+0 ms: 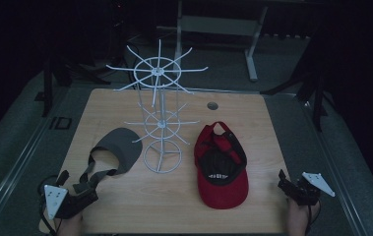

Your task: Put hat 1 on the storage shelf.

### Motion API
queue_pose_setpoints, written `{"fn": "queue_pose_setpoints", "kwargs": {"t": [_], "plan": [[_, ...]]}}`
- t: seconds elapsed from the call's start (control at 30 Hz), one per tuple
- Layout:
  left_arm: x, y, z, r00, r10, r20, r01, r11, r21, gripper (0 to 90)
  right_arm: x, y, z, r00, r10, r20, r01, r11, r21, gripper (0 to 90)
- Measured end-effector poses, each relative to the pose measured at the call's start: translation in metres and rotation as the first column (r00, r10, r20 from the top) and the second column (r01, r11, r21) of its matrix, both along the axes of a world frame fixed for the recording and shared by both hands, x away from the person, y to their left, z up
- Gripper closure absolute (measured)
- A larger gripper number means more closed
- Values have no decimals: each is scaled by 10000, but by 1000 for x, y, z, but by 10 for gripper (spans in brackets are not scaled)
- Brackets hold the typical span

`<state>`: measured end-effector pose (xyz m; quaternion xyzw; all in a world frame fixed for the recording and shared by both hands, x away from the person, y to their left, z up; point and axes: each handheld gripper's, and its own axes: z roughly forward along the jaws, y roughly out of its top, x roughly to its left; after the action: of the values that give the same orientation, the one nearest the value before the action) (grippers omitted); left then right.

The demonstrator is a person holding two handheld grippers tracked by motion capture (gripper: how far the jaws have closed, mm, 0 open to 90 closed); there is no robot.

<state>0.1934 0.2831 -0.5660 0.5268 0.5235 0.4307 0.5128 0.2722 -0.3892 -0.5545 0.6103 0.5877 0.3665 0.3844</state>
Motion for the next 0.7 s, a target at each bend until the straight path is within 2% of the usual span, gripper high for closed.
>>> {"fn": "queue_pose_setpoints", "kwargs": {"t": [0.07,0.2,0.3,0.33,0.4,0.47,0.53,0.6,0.63,0.67,0.7], "plan": [[0,0,0,10000,-4,-20,4,10000,-4,16,0,0,0,10000,50,-65,-49,10000,44,137],[0,0,0,9999,-113,-37,113,9999,44,16,2,-2,1,9977,339,-580,-321,9990,312,137],[1,-1,0,9999,-158,-64,159,9999,61,16,1,-2,3,9971,421,-637,-398,9986,360,138],[1,-1,0,9998,-201,-83,201,9998,24,16,1,-2,4,9951,546,-822,-511,9977,437,137],[1,0,0,9996,-267,-89,267,9996,-88,16,0,-3,5,9940,615,-903,-571,9971,499,137],[1,0,1,9995,-307,-40,306,9993,-201,16,0,-4,10,9885,990,-1146,-915,9934,688,138],[0,0,1,9994,-350,-38,349,9991,-247,16,0,-4,14,9842,1291,-1209,-1193,9892,855,143],[0,0,1,9992,-404,-36,403,9988,-293,16,-1,-2,20,9791,1627,-1221,-1532,9847,832,143],[1,-1,1,9991,-424,-53,422,9987,-295,16,-1,-2,20,9791,1627,-1221,-1532,9847,832,143],[0,-2,1,9988,-486,-109,483,9985,-251,16,0,1,26,9712,2035,-1242,-1964,9782,675,143],[0,-2,1,9988,-486,-109,483,9985,-251,16,0,1,26,9712,2035,-1242,-1964,9782,675,143]]}}
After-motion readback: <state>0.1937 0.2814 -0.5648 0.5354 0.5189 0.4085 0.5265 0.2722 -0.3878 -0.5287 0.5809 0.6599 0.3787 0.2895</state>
